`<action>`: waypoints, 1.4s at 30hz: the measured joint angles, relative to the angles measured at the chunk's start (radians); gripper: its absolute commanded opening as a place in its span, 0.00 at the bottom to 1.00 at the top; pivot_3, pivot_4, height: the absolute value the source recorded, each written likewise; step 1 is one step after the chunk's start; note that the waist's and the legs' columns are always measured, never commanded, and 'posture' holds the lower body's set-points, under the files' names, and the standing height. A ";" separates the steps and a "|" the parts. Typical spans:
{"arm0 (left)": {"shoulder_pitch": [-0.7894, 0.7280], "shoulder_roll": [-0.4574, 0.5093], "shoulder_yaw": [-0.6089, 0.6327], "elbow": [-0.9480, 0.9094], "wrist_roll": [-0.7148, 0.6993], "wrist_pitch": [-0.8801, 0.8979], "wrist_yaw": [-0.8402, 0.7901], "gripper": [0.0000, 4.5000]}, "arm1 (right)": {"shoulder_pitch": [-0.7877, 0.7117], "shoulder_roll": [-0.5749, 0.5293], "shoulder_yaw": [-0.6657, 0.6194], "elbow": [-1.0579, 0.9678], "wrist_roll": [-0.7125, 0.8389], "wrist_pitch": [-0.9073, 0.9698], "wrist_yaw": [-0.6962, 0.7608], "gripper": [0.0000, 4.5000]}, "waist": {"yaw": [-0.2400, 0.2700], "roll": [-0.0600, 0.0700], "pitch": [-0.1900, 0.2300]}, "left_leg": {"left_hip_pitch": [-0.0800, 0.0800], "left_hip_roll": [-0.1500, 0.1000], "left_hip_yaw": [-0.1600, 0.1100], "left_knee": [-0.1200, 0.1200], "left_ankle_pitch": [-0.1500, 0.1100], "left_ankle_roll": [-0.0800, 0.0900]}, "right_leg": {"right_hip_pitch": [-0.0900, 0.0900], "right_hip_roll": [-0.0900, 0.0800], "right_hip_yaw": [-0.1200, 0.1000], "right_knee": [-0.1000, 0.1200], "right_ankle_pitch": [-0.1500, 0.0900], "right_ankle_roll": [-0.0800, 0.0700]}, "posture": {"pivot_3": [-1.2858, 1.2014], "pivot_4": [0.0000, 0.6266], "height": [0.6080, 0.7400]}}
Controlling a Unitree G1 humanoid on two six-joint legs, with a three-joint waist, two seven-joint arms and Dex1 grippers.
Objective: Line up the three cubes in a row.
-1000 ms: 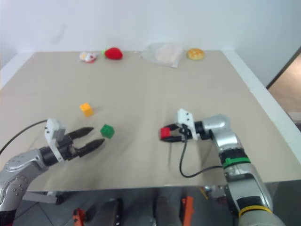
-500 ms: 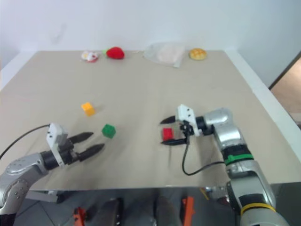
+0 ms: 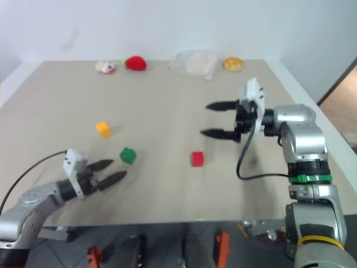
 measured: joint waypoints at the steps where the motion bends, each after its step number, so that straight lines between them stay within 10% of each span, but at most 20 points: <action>1: -0.021 -0.012 -0.009 0.026 0.013 -0.011 0.006 0.97 | 0.029 0.009 -0.001 -0.030 0.001 0.007 -0.012 0.99 | 0.002 0.000 0.000 | 0.000 0.000 0.000 0.000 0.000 0.000 | 0.000 0.000 0.000 0.000 0.000 0.000 | 0.52 0.24 1.00; 20: -0.110 -0.087 -0.098 0.072 0.085 -0.030 0.031 0.97 | 0.152 0.032 0.031 -0.183 0.018 0.056 -0.080 0.99 | 0.010 0.001 0.000 | -0.002 -0.002 0.000 0.002 0.000 0.001 | 0.001 -0.001 0.001 0.000 0.001 0.003 | 0.52 0.24 1.00; 30: -0.164 -0.131 -0.110 0.152 0.175 -0.100 0.083 0.28 | 0.166 0.041 0.034 -0.191 0.019 0.058 -0.102 1.00 | 0.018 0.001 0.000 | -0.004 -0.002 0.000 0.009 0.000 0.001 | 0.003 -0.002 0.001 0.000 0.001 0.004 | 0.52 0.24 1.00; 42: -0.239 -0.071 -0.171 0.198 0.205 -0.132 -0.060 0.28 | 0.245 0.020 0.050 -0.249 0.020 0.072 -0.084 1.00 | 0.022 0.001 0.000 | -0.006 -0.002 0.000 0.008 0.000 0.001 | 0.001 -0.001 0.001 -0.001 0.001 0.005 | 0.52 0.24 1.00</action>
